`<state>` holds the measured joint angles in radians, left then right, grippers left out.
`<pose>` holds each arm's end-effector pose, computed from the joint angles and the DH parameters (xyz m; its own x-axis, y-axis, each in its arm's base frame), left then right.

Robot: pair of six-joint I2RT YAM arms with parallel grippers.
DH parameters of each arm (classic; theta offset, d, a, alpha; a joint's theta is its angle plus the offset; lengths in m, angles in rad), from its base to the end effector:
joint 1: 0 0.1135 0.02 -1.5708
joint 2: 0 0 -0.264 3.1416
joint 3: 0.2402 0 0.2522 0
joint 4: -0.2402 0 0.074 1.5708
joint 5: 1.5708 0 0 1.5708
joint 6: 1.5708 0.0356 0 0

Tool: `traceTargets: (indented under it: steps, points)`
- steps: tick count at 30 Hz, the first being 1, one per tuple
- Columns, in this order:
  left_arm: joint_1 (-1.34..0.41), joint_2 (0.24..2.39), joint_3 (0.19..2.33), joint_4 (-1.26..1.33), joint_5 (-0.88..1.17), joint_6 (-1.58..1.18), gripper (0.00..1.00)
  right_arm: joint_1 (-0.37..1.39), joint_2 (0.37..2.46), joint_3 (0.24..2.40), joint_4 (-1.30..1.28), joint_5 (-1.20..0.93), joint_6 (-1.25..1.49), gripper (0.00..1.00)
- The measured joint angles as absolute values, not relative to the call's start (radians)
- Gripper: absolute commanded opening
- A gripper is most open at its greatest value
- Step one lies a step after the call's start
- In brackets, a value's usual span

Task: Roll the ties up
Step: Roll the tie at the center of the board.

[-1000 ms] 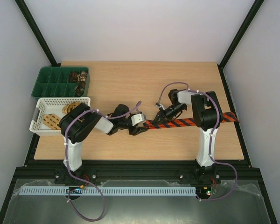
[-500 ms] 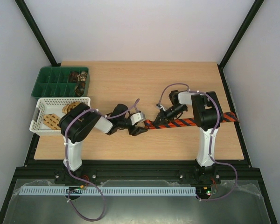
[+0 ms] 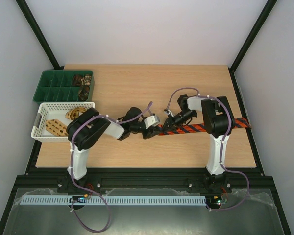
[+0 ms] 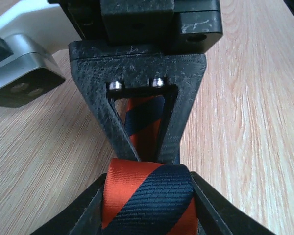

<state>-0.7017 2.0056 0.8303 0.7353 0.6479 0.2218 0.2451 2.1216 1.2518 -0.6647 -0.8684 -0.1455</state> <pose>0.2714 -0.2576 0.1064 -0.1124 0.3246 -0.9391 0.9805 0.1897 -0.0517 0.3480 0.1151 0.0930 -0.9326 -0.3298 -0.1465 -0.3223 0.5783 0.7495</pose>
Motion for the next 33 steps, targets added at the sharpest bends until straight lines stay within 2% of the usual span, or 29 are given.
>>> traceTargets:
  steps: [7, 13, 17, 23, 28, 33]
  points:
    - [-0.723, 2.081, 0.877, 0.741, 0.611, 0.265, 0.42, 0.245, 2.12, 1.249, -0.66, -0.87, -0.146, 0.01]
    - [-0.724, 2.089, 0.87, 0.738, 0.587, 0.363, 0.36, 0.245, 2.12, 1.248, -0.66, -0.871, -0.147, 0.02]
    - [-0.725, 2.077, 0.87, 0.715, 0.568, 0.4, 0.34, 0.245, 2.115, 1.248, -0.66, -0.87, -0.151, 0.13]
    - [-0.73, 2.033, 0.858, 0.639, 0.513, 0.452, 0.35, 0.225, 2.085, 1.248, -0.684, -0.875, -0.157, 0.37]
    - [-0.724, 2.001, 0.85, 0.579, 0.492, 0.482, 0.36, 0.195, 2.022, 1.216, -0.674, -0.932, -0.107, 0.42]
    - [-0.723, 1.992, 0.853, 0.55, 0.485, 0.494, 0.37, 0.229, 1.998, 1.207, -0.63, -0.966, -0.041, 0.38]
